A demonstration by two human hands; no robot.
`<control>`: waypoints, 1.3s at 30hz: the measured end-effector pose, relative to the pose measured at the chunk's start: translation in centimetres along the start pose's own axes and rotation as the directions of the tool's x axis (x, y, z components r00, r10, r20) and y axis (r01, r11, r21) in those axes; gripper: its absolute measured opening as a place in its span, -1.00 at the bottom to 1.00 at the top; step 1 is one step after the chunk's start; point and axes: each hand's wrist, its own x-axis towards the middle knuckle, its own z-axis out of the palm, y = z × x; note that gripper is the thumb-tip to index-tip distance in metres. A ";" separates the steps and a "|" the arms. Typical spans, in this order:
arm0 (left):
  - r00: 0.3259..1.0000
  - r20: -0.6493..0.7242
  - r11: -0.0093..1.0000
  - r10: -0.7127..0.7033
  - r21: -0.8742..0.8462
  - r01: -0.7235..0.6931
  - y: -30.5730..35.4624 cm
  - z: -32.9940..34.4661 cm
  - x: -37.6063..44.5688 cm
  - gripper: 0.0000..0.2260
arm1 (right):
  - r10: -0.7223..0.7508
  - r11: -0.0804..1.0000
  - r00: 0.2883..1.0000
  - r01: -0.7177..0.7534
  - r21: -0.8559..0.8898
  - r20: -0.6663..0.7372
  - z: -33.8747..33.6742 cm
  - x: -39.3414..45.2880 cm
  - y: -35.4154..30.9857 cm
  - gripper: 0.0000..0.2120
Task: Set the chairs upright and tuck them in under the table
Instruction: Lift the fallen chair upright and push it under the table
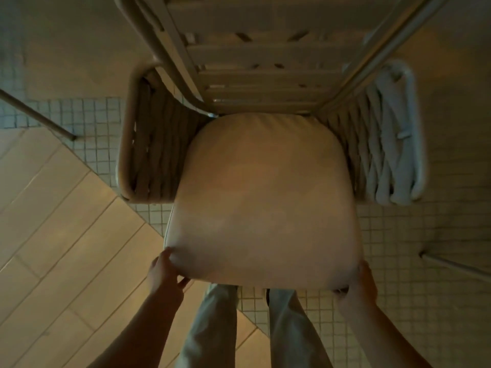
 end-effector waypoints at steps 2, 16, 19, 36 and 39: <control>0.999 -0.011 0.998 0.034 -0.062 -0.034 1.3 -0.4 -2.2 -0.75 | 0.005 0.999 1.000 -0.005 0.051 0.012 -0.2 -2.0 -1.8 -0.72; 0.896 0.162 0.863 0.412 -0.384 -0.328 26.7 12.9 -18.9 -0.51 | -0.217 0.976 0.864 0.197 0.093 0.454 15.2 -14.5 -28.7 -0.45; 0.900 0.149 0.870 0.409 -0.361 -0.336 29.2 14.8 -18.7 -0.54 | -0.215 0.977 0.862 0.194 0.092 0.460 17.7 -14.5 -30.8 -0.44; 0.906 0.331 0.964 0.265 -0.058 -0.260 15.7 7.5 -12.1 -0.58 | -0.065 0.983 0.950 0.113 -0.144 0.307 6.7 -10.1 -13.1 -0.60; 0.937 0.296 0.980 0.185 0.014 -0.198 9.9 5.1 -9.5 -0.66 | 0.043 0.984 0.972 -0.001 -0.179 0.232 4.8 -7.3 -7.5 -0.52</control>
